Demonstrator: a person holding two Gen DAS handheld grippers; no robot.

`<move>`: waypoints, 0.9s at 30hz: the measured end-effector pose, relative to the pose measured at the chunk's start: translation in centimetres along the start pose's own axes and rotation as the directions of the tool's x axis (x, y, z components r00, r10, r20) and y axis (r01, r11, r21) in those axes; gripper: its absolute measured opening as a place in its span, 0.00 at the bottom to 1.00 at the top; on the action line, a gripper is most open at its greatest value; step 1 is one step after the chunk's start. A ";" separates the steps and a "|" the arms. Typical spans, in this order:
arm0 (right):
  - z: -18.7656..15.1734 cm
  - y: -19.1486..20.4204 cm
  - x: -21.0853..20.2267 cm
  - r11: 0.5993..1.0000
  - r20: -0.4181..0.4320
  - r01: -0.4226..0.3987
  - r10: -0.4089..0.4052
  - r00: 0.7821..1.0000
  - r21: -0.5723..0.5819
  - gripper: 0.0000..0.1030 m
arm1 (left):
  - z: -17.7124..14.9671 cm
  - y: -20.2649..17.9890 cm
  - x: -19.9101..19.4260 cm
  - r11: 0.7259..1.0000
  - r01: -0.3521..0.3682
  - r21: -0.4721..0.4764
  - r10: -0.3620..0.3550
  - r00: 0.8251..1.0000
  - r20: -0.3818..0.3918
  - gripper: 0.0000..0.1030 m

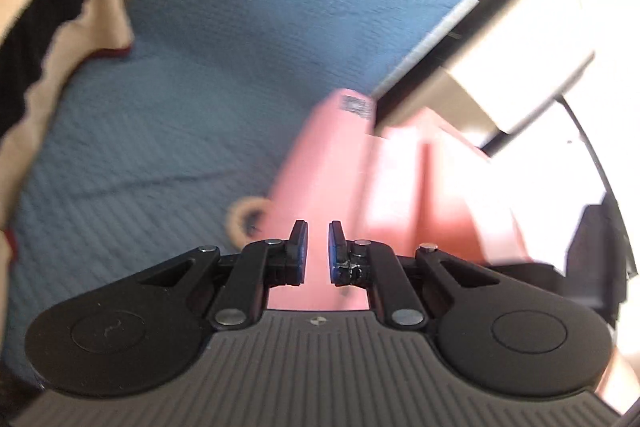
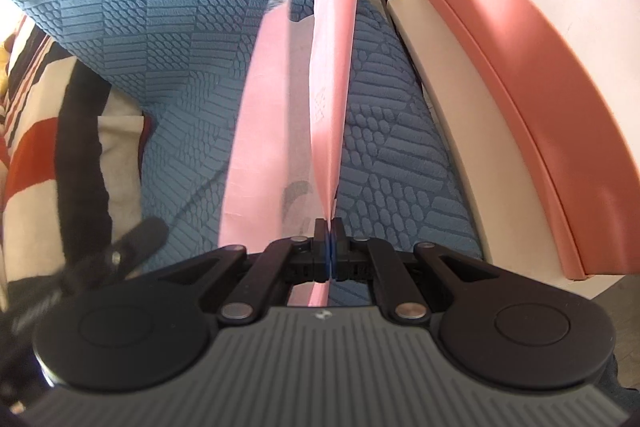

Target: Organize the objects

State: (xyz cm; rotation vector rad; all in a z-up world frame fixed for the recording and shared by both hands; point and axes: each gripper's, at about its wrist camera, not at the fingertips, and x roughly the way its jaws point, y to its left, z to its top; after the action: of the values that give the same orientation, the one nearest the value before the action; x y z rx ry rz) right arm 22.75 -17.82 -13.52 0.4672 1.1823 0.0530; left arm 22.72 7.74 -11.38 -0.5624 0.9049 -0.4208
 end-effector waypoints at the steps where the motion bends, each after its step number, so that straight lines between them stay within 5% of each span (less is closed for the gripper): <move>1: 0.0 0.0 0.0 1.000 -0.002 -0.004 0.004 1.000 0.001 0.04 | -0.4 -0.6 0.0 1.000 0.020 0.015 -0.020 1.000 -0.007 0.11; 6: 0.1 -0.3 0.0 1.000 -0.006 -0.022 0.022 1.000 0.013 0.04 | -2.6 -1.7 -0.2 0.999 0.037 0.005 -0.036 0.998 -0.058 0.11; 15: 0.0 -1.3 0.0 1.000 -0.007 -0.027 0.027 1.000 0.013 0.04 | -7.5 -0.3 -4.5 0.985 0.005 -0.170 -0.022 0.995 -0.099 0.11; 20: 0.1 -1.7 0.0 0.999 -0.012 -0.042 0.042 0.999 0.013 0.04 | -10.7 -1.2 -7.0 0.989 -0.114 -0.092 0.102 0.986 -0.131 0.11; 27: 0.3 -2.5 -0.2 0.997 -0.007 -0.066 0.066 0.998 0.029 0.04 | -13.3 -1.0 -6.8 0.968 -0.252 0.017 0.250 0.946 -0.208 0.11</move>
State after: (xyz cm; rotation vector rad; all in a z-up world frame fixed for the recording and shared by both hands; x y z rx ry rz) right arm 22.47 -20.20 -14.23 0.5322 1.1770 0.0950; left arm 7.85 7.10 -13.11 -0.4091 1.1656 -0.2468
